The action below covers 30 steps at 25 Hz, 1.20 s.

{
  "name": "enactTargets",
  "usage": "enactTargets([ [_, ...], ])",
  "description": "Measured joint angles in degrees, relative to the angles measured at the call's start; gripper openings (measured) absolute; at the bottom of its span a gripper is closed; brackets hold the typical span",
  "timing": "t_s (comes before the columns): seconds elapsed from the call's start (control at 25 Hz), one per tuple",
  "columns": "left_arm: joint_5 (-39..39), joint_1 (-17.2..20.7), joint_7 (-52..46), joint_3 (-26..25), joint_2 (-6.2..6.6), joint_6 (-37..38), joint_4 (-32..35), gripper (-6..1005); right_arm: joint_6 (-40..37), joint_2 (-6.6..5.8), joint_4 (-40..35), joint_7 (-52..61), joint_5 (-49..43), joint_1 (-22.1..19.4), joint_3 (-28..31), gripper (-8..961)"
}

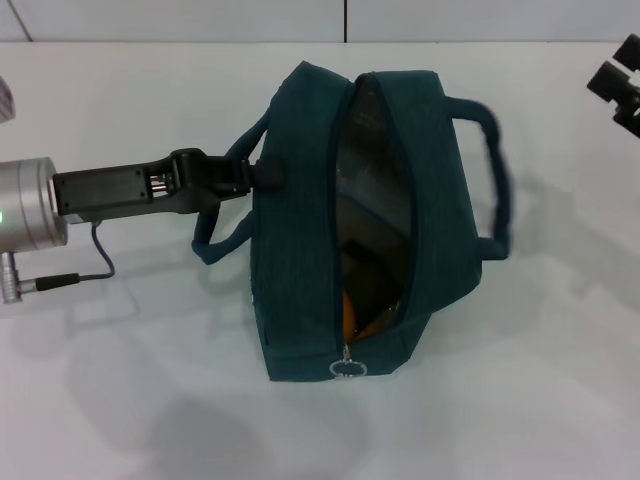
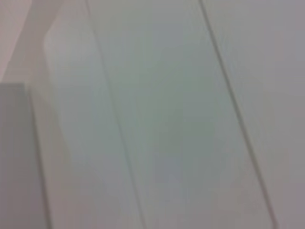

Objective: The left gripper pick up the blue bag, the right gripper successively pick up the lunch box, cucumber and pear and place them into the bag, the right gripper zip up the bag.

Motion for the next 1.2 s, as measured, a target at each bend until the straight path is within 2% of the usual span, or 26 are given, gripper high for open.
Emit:
enactTargets([
  [0.12,0.00,-0.11,0.02,0.01,-0.01,-0.10,0.00,55,-2.51,-0.52,0.06,0.50,-0.54,0.74,-0.12,609],
  [0.24,0.00,-0.31,0.03,0.10,0.00,-0.37,0.01,55,-12.03,-1.56,0.20,4.94,-6.68,3.82,-1.82,609],
  [0.32,0.00,-0.45,0.06,0.16,-0.03,-0.66,0.01,55,-16.90,-1.59,0.25,6.62,-10.79,5.35,-2.31,609],
  [0.44,-0.12,-0.52,0.12,0.10,0.01,-0.89,0.01,55,-24.29,-0.47,0.29,8.85,-19.24,8.20,-3.16,609],
  [0.56,-0.39,-0.64,0.11,0.09,0.10,-1.44,0.02,55,-26.67,0.42,0.41,9.86,-26.34,9.85,-4.74,609],
  [0.76,-0.50,-1.04,0.11,0.09,0.10,-1.66,0.03,55,-22.86,0.61,4.68,11.17,-33.93,12.68,-8.46,610],
  [0.92,-0.53,-1.20,0.04,0.09,-0.03,-1.70,0.01,55,-14.72,0.59,10.77,12.59,-37.69,15.92,-9.02,610],
  [1.2,-0.55,-1.22,-0.04,0.09,-0.07,-1.69,0.01,55,-4.60,1.09,12.80,12.93,-38.87,17.78,-9.96,609],
])
